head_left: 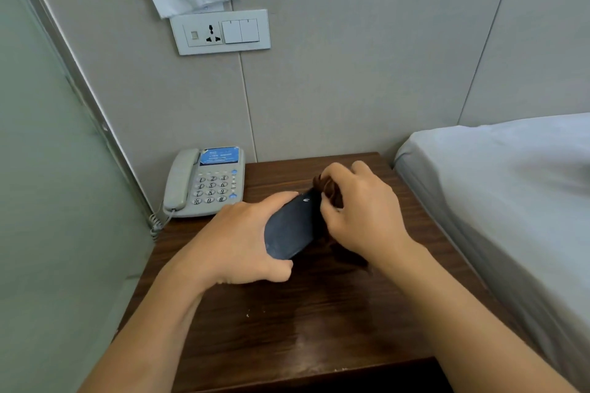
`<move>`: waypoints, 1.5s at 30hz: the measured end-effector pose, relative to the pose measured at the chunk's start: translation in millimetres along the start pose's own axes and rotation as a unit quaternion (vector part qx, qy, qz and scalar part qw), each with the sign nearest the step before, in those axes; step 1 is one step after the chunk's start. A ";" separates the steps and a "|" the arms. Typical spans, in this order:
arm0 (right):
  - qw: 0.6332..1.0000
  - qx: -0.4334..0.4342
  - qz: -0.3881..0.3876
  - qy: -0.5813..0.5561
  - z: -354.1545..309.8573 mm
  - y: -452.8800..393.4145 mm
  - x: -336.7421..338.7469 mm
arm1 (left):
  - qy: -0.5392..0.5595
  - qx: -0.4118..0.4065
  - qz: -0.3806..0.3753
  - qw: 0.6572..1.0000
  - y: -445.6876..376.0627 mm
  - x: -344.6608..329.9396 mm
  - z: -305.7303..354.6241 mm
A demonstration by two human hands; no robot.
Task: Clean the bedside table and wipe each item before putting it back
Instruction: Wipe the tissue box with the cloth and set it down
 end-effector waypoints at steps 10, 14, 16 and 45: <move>0.999 -0.026 -0.022 -0.014 18.3 -6.1 0.0 | -0.007 0.003 0.007 1.000 4.0 -2.3 1.6; 0.997 0.070 -0.032 -0.031 -13.5 13.7 -1.1 | -0.018 -0.001 0.003 1.000 2.8 -1.6 5.4; 0.992 0.092 -0.059 -0.068 -13.2 20.9 0.5 | -0.030 -0.006 -0.002 1.000 3.3 -4.0 7.0; 0.995 -0.032 -0.012 -0.090 47.0 3.0 -9.3 | -0.024 -0.008 0.006 1.000 3.9 -6.2 4.4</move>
Point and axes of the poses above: each hand's wrist, its own y-axis away from the middle knuckle, its own x-axis out of the back of the hand, z = x × y, the point moved 1 cm from there along -y, towards the middle knuckle, and after that the axes turned 9 degrees about y, right-handed, at the moved point
